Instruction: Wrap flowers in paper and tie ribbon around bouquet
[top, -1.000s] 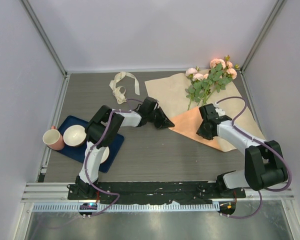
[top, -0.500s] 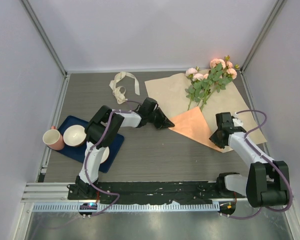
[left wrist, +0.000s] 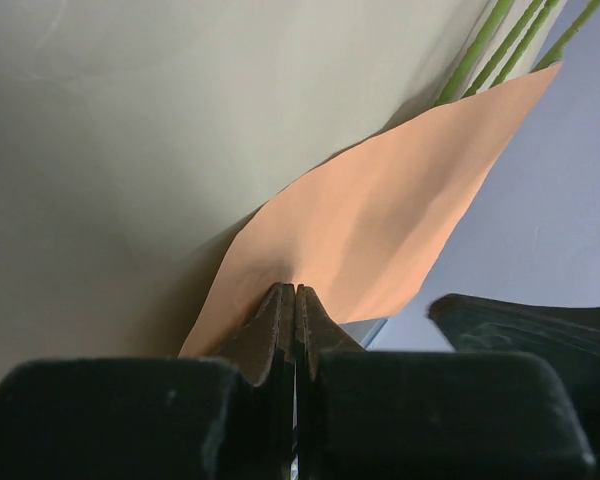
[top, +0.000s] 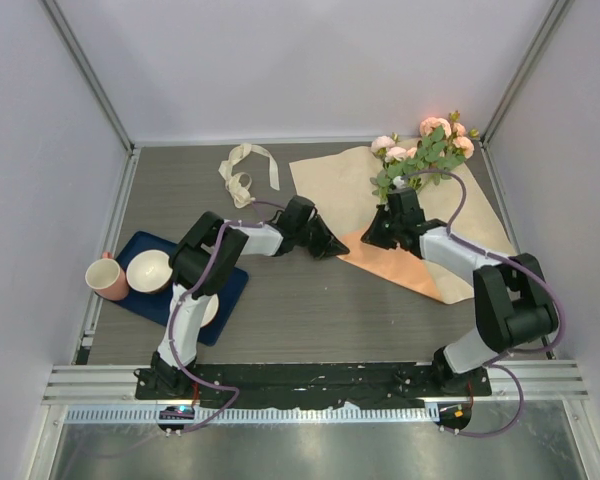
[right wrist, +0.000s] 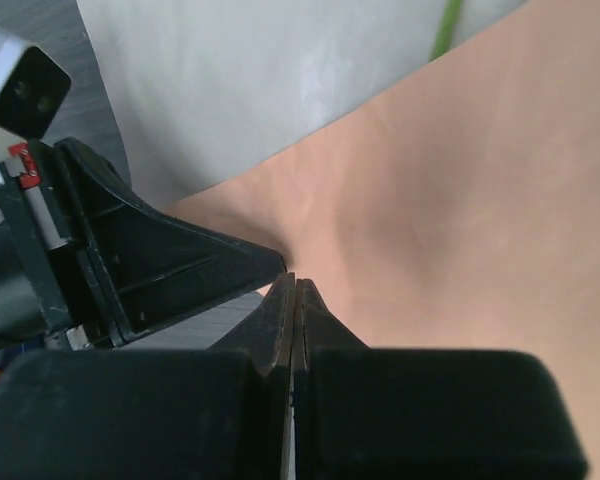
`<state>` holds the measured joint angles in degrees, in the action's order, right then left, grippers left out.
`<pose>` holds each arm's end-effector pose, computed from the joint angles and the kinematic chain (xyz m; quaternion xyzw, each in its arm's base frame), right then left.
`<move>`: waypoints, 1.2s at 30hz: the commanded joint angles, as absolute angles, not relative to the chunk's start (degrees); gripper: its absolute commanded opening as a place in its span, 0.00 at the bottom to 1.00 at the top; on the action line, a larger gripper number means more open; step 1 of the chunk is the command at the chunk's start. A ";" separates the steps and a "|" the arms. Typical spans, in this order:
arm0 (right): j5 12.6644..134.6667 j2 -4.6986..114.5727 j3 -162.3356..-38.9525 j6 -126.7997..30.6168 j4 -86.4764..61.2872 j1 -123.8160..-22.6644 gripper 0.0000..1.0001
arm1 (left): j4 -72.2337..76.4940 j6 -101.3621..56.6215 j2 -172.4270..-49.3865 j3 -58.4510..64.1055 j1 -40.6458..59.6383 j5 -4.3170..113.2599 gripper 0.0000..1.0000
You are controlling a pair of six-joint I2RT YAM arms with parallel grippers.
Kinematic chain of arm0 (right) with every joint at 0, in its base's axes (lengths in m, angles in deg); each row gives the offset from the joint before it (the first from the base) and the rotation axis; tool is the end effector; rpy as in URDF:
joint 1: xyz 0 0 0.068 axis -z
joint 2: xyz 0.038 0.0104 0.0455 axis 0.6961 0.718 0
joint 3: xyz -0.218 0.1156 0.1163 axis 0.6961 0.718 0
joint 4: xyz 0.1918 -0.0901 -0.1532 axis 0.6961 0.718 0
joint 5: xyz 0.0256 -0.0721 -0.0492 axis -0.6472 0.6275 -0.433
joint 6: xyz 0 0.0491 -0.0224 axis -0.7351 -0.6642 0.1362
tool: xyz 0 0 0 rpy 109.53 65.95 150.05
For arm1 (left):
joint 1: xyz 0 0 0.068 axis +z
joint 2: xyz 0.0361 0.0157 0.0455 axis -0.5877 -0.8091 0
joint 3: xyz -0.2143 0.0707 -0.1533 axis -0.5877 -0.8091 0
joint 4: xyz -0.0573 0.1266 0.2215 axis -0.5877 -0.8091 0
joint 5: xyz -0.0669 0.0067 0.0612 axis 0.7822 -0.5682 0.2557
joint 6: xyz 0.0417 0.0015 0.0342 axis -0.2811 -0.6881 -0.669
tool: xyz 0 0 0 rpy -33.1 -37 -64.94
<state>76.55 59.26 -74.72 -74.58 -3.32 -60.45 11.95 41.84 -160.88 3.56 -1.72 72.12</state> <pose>0.2962 0.0900 0.2042 0.1209 0.9172 0.1935 0.3267 0.3467 -0.2877 0.1020 -0.2001 0.8674 -0.4525 0.0531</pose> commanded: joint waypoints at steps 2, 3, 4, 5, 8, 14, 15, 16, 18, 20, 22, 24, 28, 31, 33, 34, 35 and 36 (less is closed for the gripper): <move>74.28 65.69 -77.22 -77.57 -10.11 -62.65 0.01 | 3.20 37.69 -160.57 1.06 -2.68 69.50 0.00; 74.80 66.14 -77.22 -77.75 -10.20 -62.92 0.01 | 2.76 37.33 -160.48 1.41 -2.68 69.24 0.00; 75.50 66.92 -77.04 -77.84 -10.03 -63.10 0.01 | 2.58 37.07 -160.31 1.67 -2.59 68.98 0.00; 77.59 67.37 -76.78 -77.93 -9.76 -63.18 0.01 | 2.05 36.80 -160.13 1.93 -2.68 68.89 0.00; 79.20 69.04 -76.69 -77.31 -8.18 -63.10 0.01 | 3.09 35.31 -158.47 2.20 -2.68 68.54 0.00; 80.16 71.50 -76.60 -76.61 -5.90 -63.01 0.01 | 4.42 31.71 -152.59 1.85 -1.19 69.76 0.16; 80.25 71.33 -76.51 -76.61 -5.63 -63.01 0.01 | 4.68 31.44 -151.00 0.63 -0.75 69.94 0.22; 80.34 71.24 -76.25 -76.43 -5.72 -62.92 0.01 | 4.68 30.74 -149.60 -0.16 -0.31 69.94 0.34; 79.90 71.15 -76.16 -76.08 -5.63 -62.92 0.01 | 5.30 29.95 -145.48 -3.14 1.10 69.42 0.43; 78.76 71.59 -76.42 -75.64 -5.81 -63.01 0.01 | 4.95 29.42 -143.35 -5.87 2.15 68.98 0.52; 78.23 71.94 -76.51 -75.55 -5.81 -63.01 0.01 | 5.04 29.24 -141.76 -7.37 2.60 68.27 0.55; 77.88 71.94 -76.43 -75.55 -5.98 -63.01 0.01 | 5.30 29.24 -141.76 -8.52 2.60 66.96 0.55; 76.91 72.47 -76.69 -75.29 -6.42 -63.01 0.01 | 9.15 31.61 -143.34 -11.06 2.25 59.78 0.49; 76.21 72.73 -76.69 -75.38 -6.33 -62.92 0.01 | 13.72 31.44 -144.48 -12.21 1.37 55.89 0.46; 75.42 72.91 -76.60 -75.47 -6.60 -62.92 0.01 | 15.75 31.79 -144.84 -13.00 0.67 53.43 0.46; 75.24 72.82 -76.43 -75.64 -6.69 -62.92 0.01 | 17.76 31.88 -145.10 -13.53 0.40 52.72 0.47; 75.16 72.82 -76.43 -75.64 -6.95 -62.92 0.01 | 18.48 31.97 -145.10 -14.14 -0.12 50.80 0.47; 74.89 73.00 -76.25 -75.73 -7.12 -62.83 0.01 | 18.92 32.05 -145.27 -14.23 -0.30 50.26 0.48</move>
